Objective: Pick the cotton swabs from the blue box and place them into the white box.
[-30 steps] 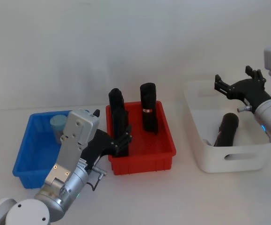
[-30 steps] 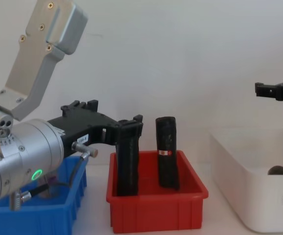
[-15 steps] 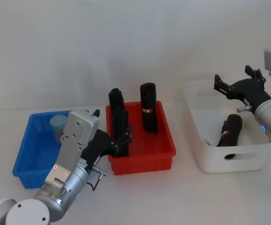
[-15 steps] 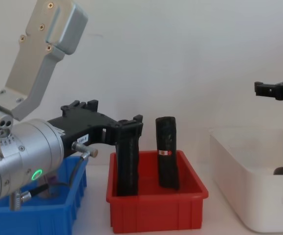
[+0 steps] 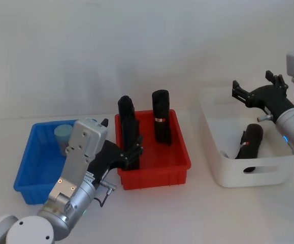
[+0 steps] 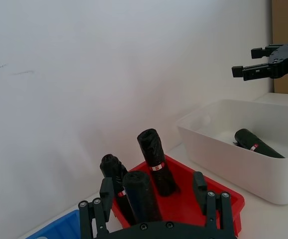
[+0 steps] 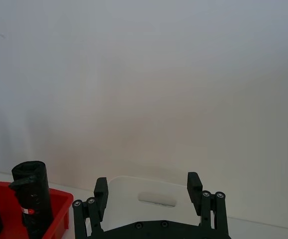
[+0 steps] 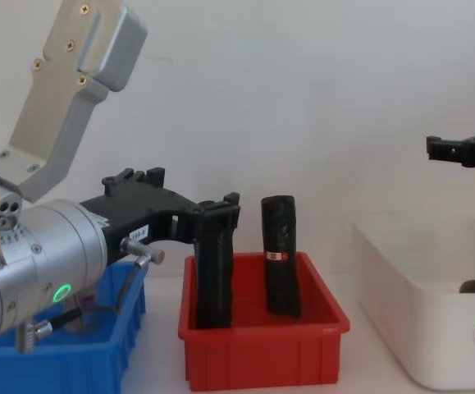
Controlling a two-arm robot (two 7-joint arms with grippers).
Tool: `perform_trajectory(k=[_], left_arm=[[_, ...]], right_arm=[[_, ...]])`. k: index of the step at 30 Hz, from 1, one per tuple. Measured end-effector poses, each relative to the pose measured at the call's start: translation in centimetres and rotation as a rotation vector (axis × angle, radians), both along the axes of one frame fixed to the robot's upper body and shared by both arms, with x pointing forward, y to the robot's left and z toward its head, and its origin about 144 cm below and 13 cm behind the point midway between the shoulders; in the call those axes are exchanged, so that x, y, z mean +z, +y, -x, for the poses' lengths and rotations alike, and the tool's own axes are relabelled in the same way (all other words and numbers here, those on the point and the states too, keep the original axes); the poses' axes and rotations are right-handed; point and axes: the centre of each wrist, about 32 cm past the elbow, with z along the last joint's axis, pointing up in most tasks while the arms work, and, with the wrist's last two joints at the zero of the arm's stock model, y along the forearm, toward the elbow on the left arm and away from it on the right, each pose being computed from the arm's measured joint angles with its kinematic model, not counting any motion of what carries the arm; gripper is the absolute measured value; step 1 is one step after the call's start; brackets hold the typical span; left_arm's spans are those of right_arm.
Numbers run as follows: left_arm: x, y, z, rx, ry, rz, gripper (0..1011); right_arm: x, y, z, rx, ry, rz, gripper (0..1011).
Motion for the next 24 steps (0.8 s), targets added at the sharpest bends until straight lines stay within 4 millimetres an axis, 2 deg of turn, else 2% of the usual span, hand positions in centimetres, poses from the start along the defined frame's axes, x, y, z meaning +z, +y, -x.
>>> perform_trajectory(k=[24], left_arm=[[0.00,0.00,0.00,0.000,0.000,0.000,1000]], right_arm=[[0.01,0.01,0.01,0.001,-0.002,0.000,1002]])
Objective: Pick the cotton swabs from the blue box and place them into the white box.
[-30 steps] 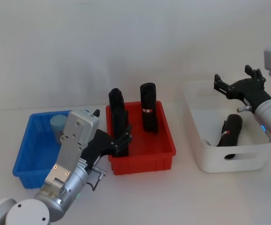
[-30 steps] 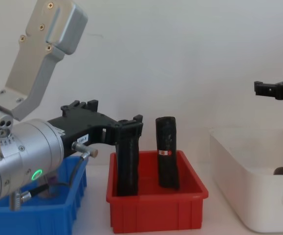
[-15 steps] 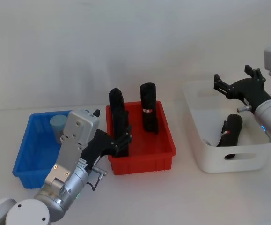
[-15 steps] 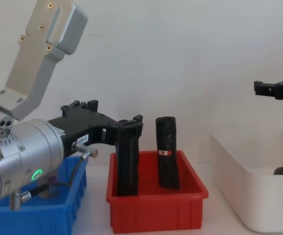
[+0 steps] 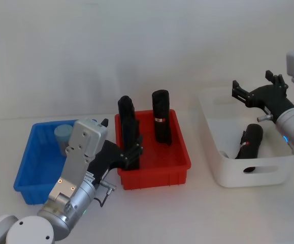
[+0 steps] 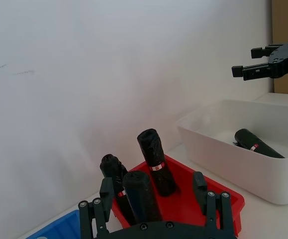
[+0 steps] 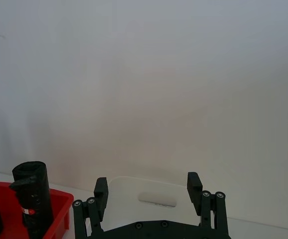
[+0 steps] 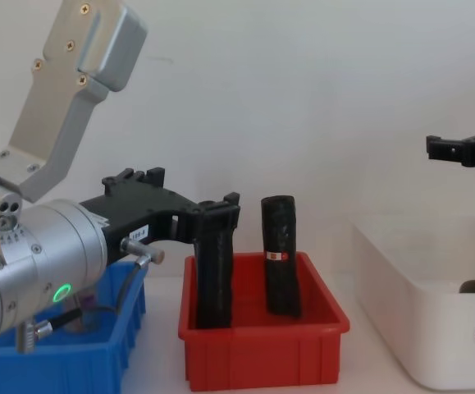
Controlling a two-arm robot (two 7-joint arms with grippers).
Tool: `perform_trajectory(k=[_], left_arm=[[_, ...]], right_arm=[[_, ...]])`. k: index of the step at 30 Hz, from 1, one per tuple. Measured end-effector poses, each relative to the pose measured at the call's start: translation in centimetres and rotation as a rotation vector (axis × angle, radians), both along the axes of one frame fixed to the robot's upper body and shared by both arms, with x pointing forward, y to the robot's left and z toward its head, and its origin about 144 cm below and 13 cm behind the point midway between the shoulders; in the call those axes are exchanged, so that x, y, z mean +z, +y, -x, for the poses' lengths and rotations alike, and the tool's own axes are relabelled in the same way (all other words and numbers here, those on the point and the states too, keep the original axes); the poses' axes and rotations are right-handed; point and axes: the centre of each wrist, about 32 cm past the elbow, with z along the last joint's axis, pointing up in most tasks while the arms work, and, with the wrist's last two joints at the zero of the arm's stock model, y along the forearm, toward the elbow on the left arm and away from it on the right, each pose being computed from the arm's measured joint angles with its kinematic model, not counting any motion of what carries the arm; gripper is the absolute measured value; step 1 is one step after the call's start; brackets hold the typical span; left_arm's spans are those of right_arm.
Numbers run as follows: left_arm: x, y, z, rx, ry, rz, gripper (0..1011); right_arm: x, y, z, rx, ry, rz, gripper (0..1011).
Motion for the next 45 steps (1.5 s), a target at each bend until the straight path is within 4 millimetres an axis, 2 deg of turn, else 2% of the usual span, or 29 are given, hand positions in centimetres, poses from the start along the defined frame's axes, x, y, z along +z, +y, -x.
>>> perform_trajectory(k=[45], left_arm=[[0.00,0.00,0.00,0.000,0.000,0.000,999]], right_arm=[[0.00,0.00,0.00,0.000,0.000,0.000,1002]])
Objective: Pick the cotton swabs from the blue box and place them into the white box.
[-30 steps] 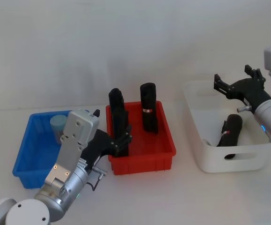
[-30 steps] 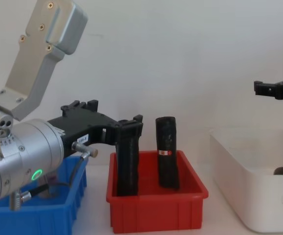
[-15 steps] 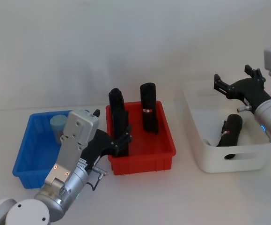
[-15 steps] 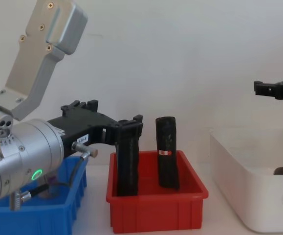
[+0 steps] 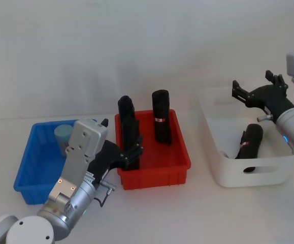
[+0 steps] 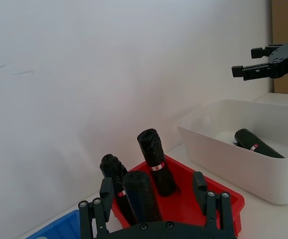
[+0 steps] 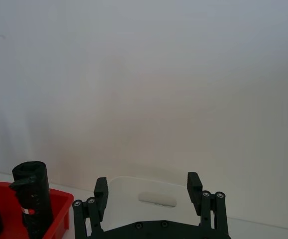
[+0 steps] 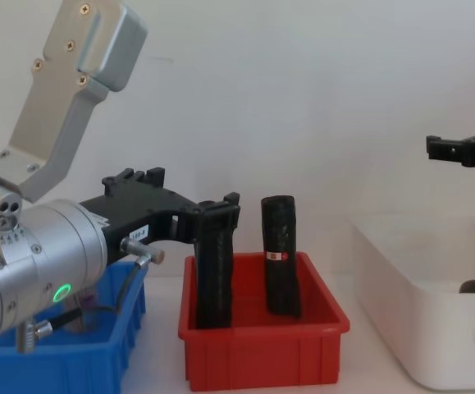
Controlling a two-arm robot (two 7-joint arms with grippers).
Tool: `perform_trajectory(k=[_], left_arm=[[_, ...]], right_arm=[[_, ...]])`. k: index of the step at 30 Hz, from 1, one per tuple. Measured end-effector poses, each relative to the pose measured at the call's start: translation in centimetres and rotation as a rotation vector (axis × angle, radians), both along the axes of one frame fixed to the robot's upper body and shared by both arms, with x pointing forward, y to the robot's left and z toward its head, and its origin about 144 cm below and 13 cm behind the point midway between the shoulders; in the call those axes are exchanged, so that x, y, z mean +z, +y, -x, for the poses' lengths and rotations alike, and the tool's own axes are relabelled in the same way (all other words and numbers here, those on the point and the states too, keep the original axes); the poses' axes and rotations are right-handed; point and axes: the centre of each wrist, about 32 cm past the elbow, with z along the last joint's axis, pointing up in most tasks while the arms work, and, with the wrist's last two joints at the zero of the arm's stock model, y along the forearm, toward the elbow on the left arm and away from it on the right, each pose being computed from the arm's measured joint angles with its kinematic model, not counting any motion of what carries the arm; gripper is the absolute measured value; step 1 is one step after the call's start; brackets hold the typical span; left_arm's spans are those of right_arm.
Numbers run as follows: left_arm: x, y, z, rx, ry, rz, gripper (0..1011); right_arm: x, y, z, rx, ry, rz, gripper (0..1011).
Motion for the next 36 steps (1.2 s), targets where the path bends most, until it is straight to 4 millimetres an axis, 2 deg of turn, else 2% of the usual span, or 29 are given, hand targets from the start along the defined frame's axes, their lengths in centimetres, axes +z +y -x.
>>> perform_trajectory(k=[25,36], left_arm=[[0.0,0.0,0.0,0.000,0.000,0.000,1000],[0.0,0.0,0.0,0.000,0.000,0.000,1000]], right_arm=[[0.0,0.0,0.0,0.000,0.000,0.000,1002],[-1.1,0.1,2.0,0.014,0.002,-0.009,1002]])
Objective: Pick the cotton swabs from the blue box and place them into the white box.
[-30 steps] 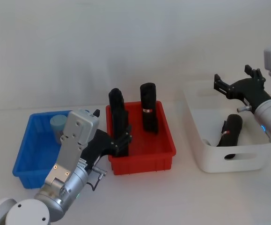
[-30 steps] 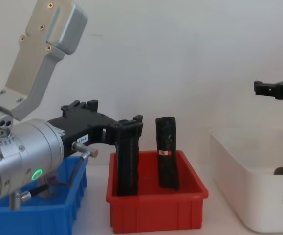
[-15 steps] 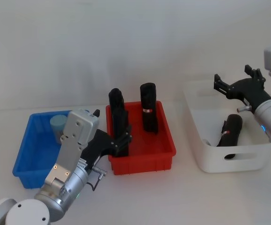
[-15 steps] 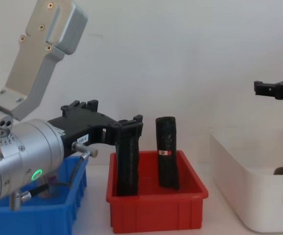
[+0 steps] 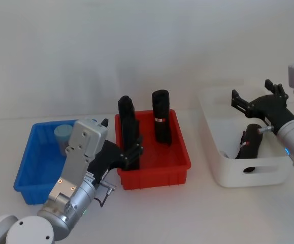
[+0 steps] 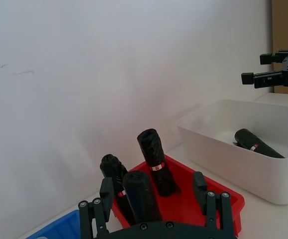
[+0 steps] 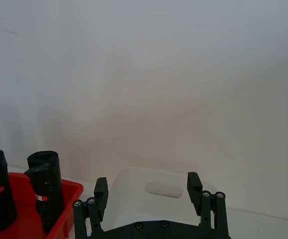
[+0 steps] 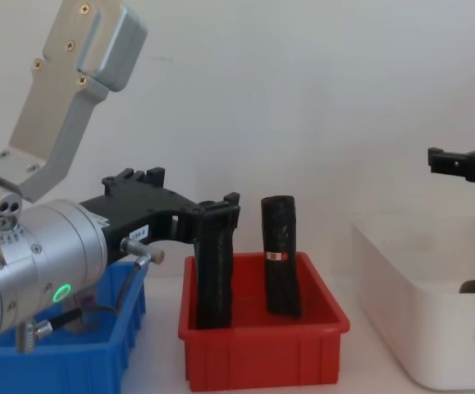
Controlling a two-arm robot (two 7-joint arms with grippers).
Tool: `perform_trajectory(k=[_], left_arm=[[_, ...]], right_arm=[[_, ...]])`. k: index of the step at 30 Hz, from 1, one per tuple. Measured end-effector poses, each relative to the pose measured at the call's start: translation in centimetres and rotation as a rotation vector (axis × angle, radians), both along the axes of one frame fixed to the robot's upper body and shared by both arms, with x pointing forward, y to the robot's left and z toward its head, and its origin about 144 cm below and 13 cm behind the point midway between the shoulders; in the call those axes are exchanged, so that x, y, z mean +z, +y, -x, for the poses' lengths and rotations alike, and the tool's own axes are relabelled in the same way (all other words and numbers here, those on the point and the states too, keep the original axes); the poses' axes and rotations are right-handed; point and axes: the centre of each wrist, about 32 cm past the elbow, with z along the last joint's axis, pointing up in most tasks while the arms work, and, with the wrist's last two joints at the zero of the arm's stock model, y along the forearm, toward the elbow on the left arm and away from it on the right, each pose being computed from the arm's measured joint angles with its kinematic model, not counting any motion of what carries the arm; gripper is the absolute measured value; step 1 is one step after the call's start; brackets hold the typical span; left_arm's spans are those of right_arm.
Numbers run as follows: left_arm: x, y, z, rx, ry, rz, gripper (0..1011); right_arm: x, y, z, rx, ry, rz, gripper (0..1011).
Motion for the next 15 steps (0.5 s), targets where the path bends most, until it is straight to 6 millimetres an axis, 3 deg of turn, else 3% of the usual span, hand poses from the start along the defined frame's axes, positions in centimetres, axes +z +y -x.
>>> perform_trajectory(k=[15], left_arm=[[0.0,0.0,0.0,0.000,0.000,0.000,1000]], right_arm=[[-1.8,0.5,4.1,0.035,0.008,-0.024,1002]])
